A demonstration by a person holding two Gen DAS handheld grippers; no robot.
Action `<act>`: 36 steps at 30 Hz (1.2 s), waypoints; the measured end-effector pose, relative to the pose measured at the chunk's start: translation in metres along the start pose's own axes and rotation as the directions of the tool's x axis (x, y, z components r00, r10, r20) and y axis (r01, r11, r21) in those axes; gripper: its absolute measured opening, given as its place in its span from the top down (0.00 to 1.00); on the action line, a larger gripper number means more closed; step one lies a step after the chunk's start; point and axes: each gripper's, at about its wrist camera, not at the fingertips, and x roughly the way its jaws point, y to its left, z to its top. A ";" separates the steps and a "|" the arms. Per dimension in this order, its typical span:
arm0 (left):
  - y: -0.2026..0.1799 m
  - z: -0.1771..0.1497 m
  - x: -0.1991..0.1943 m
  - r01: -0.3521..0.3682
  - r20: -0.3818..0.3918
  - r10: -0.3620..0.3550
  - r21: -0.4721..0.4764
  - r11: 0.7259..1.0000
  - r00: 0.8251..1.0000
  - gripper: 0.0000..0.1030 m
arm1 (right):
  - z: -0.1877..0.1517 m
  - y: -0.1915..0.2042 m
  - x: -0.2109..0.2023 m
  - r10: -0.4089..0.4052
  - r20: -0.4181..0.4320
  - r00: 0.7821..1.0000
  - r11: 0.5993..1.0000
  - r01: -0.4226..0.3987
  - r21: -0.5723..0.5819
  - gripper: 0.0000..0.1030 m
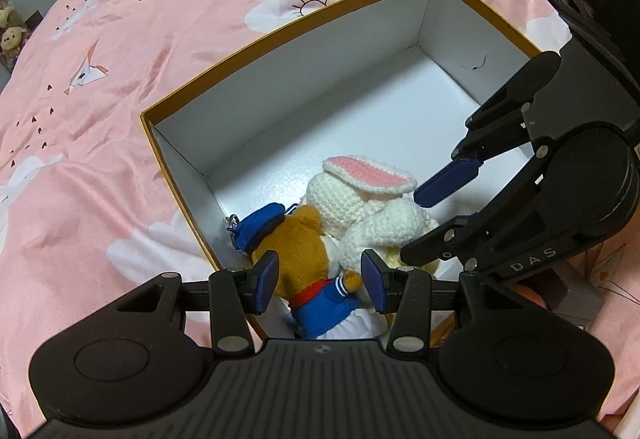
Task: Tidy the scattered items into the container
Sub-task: 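Lower both plushes into the box and open both tools, then move both tools back to the remaining items beside the box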
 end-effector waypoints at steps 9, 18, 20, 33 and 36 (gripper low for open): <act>-0.011 -0.012 -0.027 0.007 0.075 -0.005 -0.030 1.000 0.997 0.48 | -0.012 0.010 -0.030 -0.079 0.095 0.992 0.996 0.082 -0.022 0.48; -0.019 -0.023 -0.057 -0.025 0.152 0.034 -0.057 0.998 0.988 0.47 | -0.046 0.030 -0.068 -0.167 0.280 0.945 0.980 0.190 -0.057 0.46; -0.020 -0.028 -0.063 -0.023 0.162 0.035 -0.072 0.997 0.986 0.47 | -0.056 0.035 -0.076 -0.173 0.312 0.934 0.977 0.203 -0.066 0.46; -0.059 -0.076 -0.076 0.047 0.161 -0.035 -0.070 0.996 0.986 0.46 | -0.127 0.056 -0.101 -0.231 0.423 0.876 0.970 0.243 0.026 0.43; -0.069 -0.091 -0.074 0.068 0.162 -0.054 -0.079 0.995 0.985 0.46 | -0.149 0.061 -0.101 -0.228 0.419 0.879 0.973 0.226 0.055 0.43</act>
